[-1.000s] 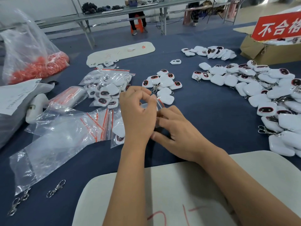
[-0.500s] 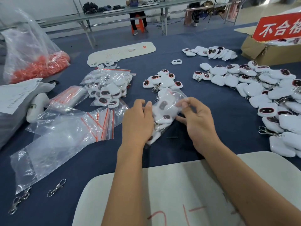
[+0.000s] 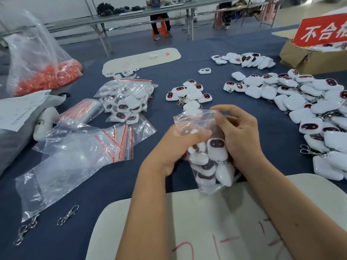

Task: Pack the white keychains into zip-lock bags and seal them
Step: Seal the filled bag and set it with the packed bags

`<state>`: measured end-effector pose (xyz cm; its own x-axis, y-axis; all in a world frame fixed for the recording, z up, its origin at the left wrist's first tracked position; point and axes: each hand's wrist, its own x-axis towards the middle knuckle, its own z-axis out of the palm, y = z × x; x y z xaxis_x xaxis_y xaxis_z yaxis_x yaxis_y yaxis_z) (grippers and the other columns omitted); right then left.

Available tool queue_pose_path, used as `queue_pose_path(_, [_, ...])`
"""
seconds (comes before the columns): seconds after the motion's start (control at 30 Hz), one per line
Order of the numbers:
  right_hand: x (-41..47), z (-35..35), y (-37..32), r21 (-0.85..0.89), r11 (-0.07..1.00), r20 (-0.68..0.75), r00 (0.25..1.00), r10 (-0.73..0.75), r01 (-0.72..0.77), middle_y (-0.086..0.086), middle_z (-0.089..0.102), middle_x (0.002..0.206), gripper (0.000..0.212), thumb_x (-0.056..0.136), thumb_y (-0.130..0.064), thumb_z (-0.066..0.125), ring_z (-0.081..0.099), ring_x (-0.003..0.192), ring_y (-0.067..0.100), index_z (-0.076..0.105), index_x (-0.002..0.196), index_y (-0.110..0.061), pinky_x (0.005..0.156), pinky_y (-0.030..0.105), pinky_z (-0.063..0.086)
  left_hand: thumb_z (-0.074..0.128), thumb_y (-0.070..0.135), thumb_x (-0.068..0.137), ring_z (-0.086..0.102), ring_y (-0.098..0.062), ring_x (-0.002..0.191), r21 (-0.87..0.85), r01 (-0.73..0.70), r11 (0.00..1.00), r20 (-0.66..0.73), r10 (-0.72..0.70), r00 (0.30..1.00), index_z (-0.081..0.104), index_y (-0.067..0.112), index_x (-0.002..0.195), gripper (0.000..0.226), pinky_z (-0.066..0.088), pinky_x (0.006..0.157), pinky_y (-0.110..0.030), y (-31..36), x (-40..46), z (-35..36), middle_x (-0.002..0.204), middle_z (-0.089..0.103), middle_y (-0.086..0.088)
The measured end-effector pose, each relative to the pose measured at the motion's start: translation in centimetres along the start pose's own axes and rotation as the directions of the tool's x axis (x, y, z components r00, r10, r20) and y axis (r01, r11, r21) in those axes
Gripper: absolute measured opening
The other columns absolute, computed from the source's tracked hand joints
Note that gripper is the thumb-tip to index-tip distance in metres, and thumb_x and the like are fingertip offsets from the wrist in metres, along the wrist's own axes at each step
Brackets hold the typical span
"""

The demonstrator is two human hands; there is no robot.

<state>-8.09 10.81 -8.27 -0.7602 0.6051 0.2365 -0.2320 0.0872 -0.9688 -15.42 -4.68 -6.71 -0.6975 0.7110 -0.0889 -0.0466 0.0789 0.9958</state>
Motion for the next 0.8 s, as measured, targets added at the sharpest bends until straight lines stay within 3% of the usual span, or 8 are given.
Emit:
queue_pose_path(0.07, [0.1, -0.3, 0.1, 0.071, 0.993, 0.035, 0.995, 0.092, -0.094, 0.013, 0.07, 0.068, 0.022, 0.1, -0.006, 0.065, 0.058, 0.054, 0.015, 0.077, 0.105, -0.024, 0.053, 0.025, 0.052, 0.079, 0.03, 0.079, 0.068, -0.016, 0.073, -0.076, 0.074, 0.994, 0.06, -0.07, 0.996, 0.076, 0.022, 0.079, 0.009, 0.058, 0.067, -0.029, -0.1, -0.3, -0.4, 0.079, 0.074, -0.003])
queue_pose_path(0.17, [0.5, -0.4, 0.3, 0.167, 0.966, 0.062, 0.98, 0.19, -0.198, 0.017, 0.077, 0.08, 0.016, 0.099, -0.008, 0.066, 0.067, 0.061, 0.02, 0.074, 0.109, -0.019, 0.058, 0.03, 0.057, 0.078, 0.034, 0.082, 0.069, -0.014, 0.071, -0.138, 0.128, 0.982, 0.026, -0.126, 0.992, 0.076, 0.023, 0.077, 0.013, 0.058, 0.064, -0.026, 0.0, -0.5, -0.6, 0.08, 0.074, -0.002])
queue_pose_path(0.2, [0.6, -0.4, 0.3, 0.198, 0.953, 0.081, 0.973, 0.218, -0.23, 0.018, 0.077, 0.082, 0.009, 0.1, -0.015, 0.068, 0.068, 0.064, 0.023, 0.074, 0.107, -0.015, 0.06, 0.032, 0.058, 0.076, 0.033, 0.087, 0.07, -0.015, 0.074, -0.154, 0.106, 0.982, -0.028, -0.112, 0.993, 0.079, 0.023, 0.079, 0.013, 0.058, 0.067, -0.028, 0.0, -0.3, -0.5, 0.083, 0.076, -0.003])
queue_pose_path(0.3, [0.8, -0.3, 0.8, 0.093, 0.968, 0.089, 0.97, 0.225, -0.233, 0.018, 0.073, 0.081, 0.028, 0.098, -0.035, 0.072, 0.064, 0.066, 0.024, 0.077, 0.089, -0.009, 0.065, 0.036, 0.055, 0.073, 0.02, 0.095, 0.071, -0.017, 0.081, -0.144, -0.025, 0.989, -0.238, -0.01, 0.971, 0.081, 0.021, 0.084, 0.013, 0.058, 0.078, -0.032, -0.1, 0.2, -0.2, 0.09, 0.078, -0.006])
queue_pose_path(0.5, [0.7, -0.3, 0.7, 0.171, 0.971, 0.102, 0.983, 0.151, -0.167, 0.01, 0.068, 0.074, 0.016, 0.098, -0.02, 0.073, 0.06, 0.066, 0.019, 0.079, 0.083, -0.014, 0.063, 0.033, 0.055, 0.075, 0.004, 0.089, 0.07, -0.015, 0.078, -0.067, -0.195, 0.978, -0.308, 0.166, 0.937, 0.083, 0.018, 0.086, 0.016, 0.057, 0.071, -0.026, -0.6, 0.5, -0.9, 0.086, 0.078, -0.006])
queue_pose_path(0.6, [0.7, -0.5, 0.7, 0.133, 0.986, 0.036, 0.995, 0.097, -0.101, 0.014, 0.074, 0.082, 0.011, 0.096, -0.019, 0.076, 0.063, 0.072, 0.023, 0.081, 0.089, -0.012, 0.065, 0.033, 0.057, 0.078, 0.0, 0.086, 0.072, -0.009, 0.08, 0.08, -0.275, 0.958, -0.36, 0.285, 0.888, 0.082, 0.022, 0.086, 0.022, 0.055, 0.073, -0.022, -0.8, 0.9, -0.4, 0.088, 0.08, 0.001])
queue_pose_path(0.73, [0.7, -0.5, 0.7, 0.009, 1.0, 0.013, 1.0, 0.019, -0.019, 0.004, 0.077, 0.075, 0.008, 0.097, -0.013, 0.075, 0.064, 0.063, 0.007, 0.081, 0.092, -0.012, 0.057, 0.017, 0.053, 0.077, -0.007, 0.08, 0.072, -0.006, 0.085, 0.347, -0.257, 0.902, -0.396, 0.39, 0.832, 0.077, 0.019, 0.097, 0.031, 0.056, 0.079, -0.025, -1.0, 1.5, 0.0, 0.088, 0.076, 0.009])
queue_pose_path(0.8, [0.6, -0.3, 0.7, -0.029, 1.0, 0.042, 0.999, -0.003, 0.004, 0.01, 0.077, 0.079, 0.01, 0.097, -0.011, 0.074, 0.064, 0.065, 0.008, 0.082, 0.09, -0.015, 0.057, 0.016, 0.053, 0.079, 0.002, 0.079, 0.069, -0.008, 0.092, 0.471, -0.247, 0.847, -0.367, 0.443, 0.818, 0.075, 0.022, 0.101, 0.029, 0.056, 0.083, -0.028, -0.9, 1.5, 0.2, 0.091, 0.073, 0.01])
